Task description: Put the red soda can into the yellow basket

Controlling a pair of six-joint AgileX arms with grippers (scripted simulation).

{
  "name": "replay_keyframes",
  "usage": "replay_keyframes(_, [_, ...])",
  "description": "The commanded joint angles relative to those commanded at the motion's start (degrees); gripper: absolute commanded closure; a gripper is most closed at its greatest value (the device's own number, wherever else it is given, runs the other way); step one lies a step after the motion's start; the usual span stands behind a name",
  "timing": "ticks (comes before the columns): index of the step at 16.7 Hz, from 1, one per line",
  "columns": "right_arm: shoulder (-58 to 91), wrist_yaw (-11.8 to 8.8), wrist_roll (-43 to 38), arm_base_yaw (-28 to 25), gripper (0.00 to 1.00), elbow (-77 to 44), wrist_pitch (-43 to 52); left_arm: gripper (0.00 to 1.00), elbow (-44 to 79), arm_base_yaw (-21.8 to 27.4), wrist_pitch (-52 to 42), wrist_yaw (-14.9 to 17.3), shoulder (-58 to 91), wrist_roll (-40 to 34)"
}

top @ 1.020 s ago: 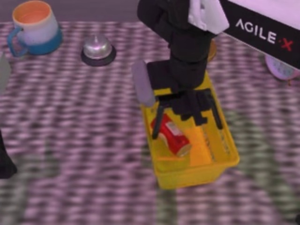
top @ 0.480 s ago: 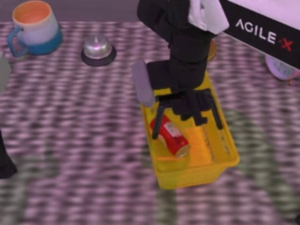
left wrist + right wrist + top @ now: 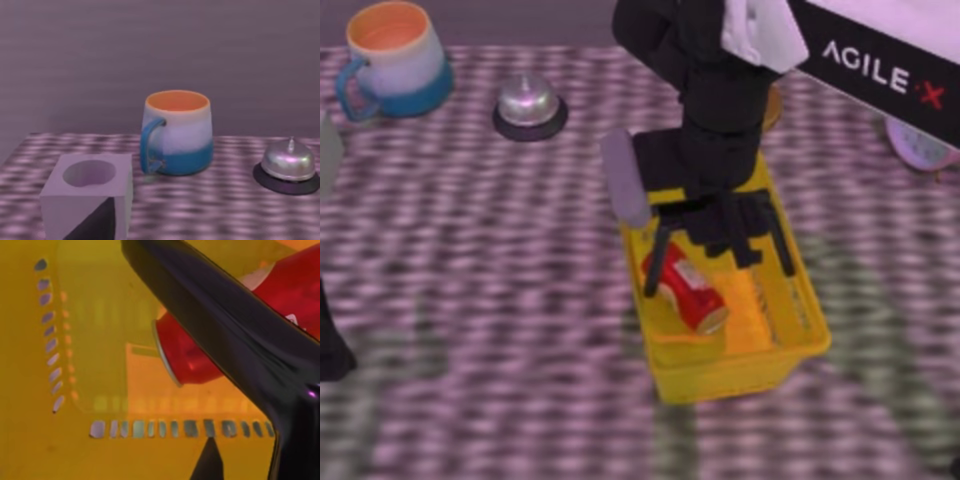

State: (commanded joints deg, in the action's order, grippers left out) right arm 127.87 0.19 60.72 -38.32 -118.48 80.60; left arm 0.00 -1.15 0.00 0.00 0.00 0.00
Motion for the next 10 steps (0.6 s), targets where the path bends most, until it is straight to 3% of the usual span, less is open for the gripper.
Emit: replay_keyframes(10, [-1.2, 0.0, 2.1, 1.7, 1.0, -9.5, 10.7, 0.0, 0.0, 0.0, 0.0, 0.0, 0.0, 0.0])
